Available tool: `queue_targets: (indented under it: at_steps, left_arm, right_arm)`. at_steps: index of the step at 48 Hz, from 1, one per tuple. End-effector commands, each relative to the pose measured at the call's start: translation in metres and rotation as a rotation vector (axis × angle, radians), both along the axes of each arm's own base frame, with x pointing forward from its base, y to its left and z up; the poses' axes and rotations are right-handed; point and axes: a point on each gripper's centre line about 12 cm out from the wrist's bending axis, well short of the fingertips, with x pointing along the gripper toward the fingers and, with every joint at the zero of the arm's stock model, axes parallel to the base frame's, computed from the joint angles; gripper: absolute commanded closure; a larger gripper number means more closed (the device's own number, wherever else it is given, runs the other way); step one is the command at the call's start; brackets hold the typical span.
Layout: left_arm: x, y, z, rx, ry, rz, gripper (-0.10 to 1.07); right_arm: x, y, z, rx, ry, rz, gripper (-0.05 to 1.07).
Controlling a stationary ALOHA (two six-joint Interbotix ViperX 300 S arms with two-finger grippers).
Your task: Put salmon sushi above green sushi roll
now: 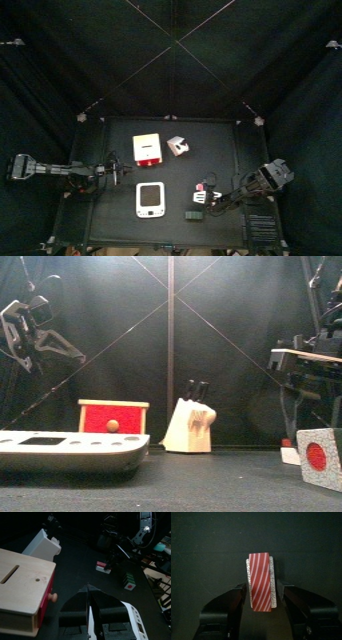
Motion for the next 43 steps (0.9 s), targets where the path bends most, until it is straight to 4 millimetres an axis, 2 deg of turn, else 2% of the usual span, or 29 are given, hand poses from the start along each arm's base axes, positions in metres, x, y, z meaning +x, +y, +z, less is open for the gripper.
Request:
queue_targets:
  at_steps: [1,9,43]
  left_arm:
    - [0.002,0.0,0.004,0.002,-0.014,0.0,0.58]
    - [0.003,0.0,0.004,0.003,-0.013,-0.001,0.58]
    - [0.002,0.0,0.004,-0.001,-0.014,0.001,0.58]
  right_arm:
    - [0.003,0.001,0.006,0.013,-0.024,-0.004,0.12]
    - [0.005,0.002,0.007,0.012,-0.026,0.004,0.08]
    - [0.006,-0.001,0.022,-0.012,-0.057,0.061,0.08]
